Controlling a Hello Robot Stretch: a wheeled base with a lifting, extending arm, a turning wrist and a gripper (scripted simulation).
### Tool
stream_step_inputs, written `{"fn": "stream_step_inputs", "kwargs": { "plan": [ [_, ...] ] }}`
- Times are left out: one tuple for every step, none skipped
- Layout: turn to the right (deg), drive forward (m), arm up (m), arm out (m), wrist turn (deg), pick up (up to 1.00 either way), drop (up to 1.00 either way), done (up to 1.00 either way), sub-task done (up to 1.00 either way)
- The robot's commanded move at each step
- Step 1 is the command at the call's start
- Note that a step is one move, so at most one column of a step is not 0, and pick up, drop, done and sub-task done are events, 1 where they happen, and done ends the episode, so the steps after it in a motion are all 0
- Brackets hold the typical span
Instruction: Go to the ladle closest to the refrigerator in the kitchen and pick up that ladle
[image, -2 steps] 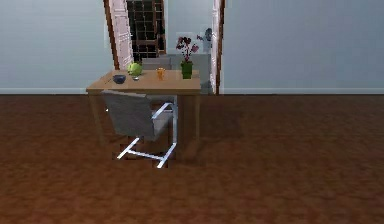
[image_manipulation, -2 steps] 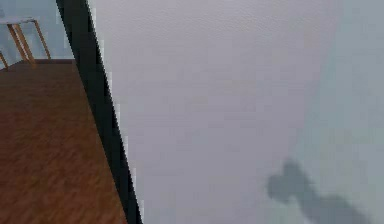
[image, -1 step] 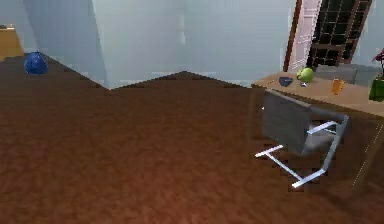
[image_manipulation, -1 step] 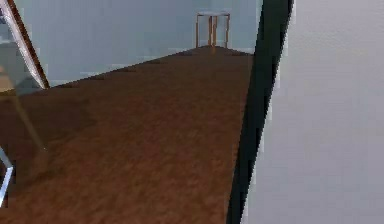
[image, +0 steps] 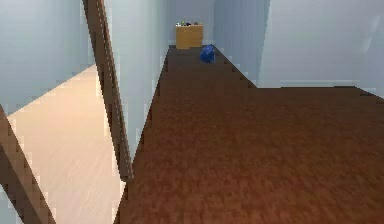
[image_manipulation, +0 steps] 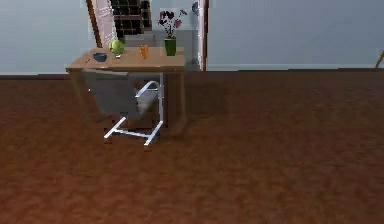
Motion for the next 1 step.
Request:
{"fn": "stream_step_inputs", "kwargs": {
  "plan": [
    [0.0,1.00,0.00,0.00,0.0,0.00,0.00,0.00,0.00]
  ]
}}
